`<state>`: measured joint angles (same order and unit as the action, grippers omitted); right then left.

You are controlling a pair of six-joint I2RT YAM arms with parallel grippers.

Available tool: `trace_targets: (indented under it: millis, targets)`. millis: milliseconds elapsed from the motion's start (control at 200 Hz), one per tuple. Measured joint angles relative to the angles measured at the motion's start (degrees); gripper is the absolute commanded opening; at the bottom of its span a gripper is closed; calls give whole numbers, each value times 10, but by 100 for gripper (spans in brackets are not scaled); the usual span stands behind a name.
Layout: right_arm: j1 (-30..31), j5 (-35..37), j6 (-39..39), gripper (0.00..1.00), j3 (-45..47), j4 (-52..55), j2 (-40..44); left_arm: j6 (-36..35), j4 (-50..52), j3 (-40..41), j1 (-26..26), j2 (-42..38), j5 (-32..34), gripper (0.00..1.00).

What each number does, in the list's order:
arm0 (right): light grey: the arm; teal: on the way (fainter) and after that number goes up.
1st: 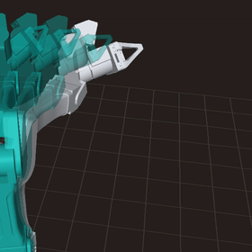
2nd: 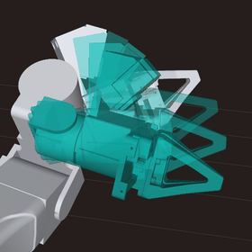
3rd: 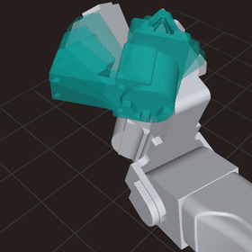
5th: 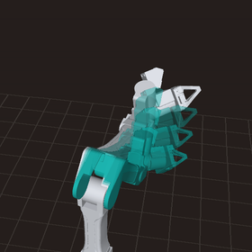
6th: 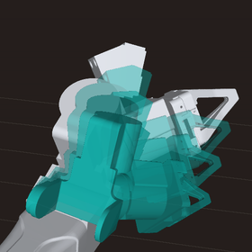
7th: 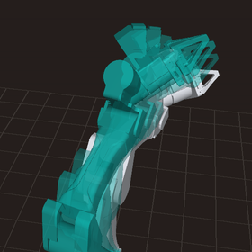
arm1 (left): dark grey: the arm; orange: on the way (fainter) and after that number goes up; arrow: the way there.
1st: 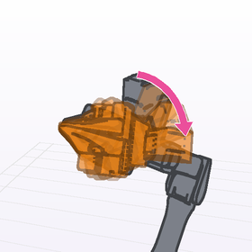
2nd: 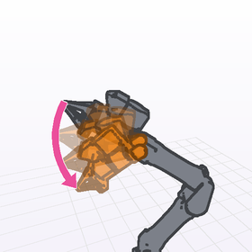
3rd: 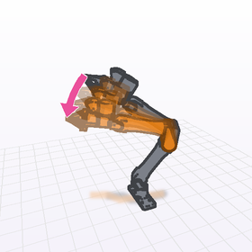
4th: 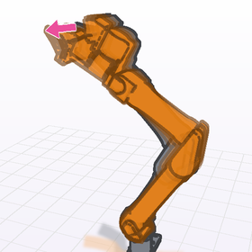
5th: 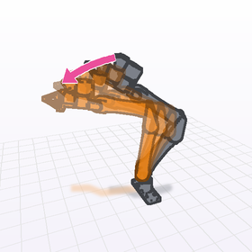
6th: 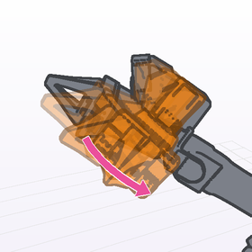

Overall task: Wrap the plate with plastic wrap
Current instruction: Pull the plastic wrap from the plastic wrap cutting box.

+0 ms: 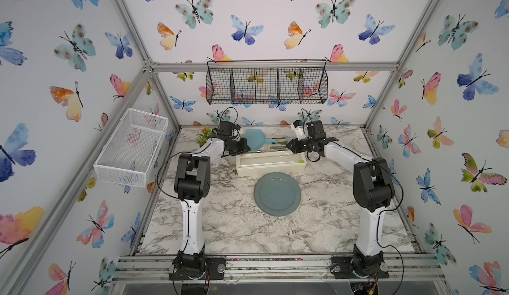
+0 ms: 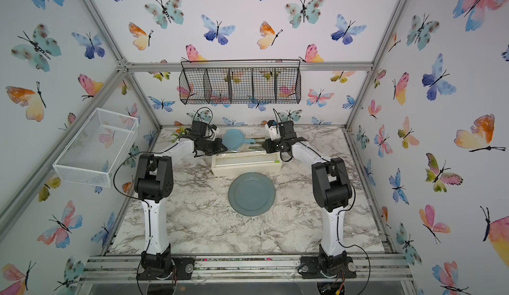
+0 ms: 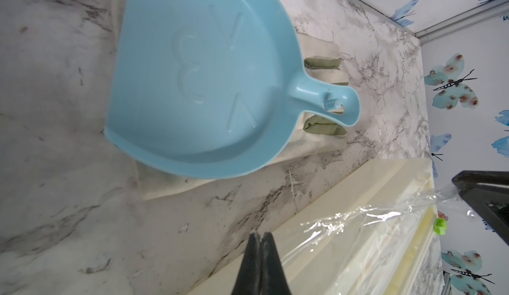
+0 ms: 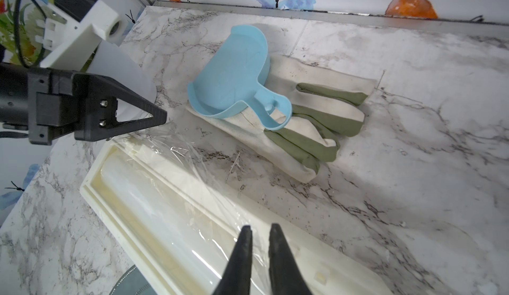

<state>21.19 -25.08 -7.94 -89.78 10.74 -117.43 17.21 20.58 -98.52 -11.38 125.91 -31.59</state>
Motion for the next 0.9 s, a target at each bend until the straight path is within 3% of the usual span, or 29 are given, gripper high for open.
trace_targets:
  millis: [150,901]
  targets:
    - [0,5,0,2,-1,6,0,5,-6,6,0,-29,12,0]
    - [1,27,-6,2,-39,59,60,38,-20,19,-9,-115,47,0]
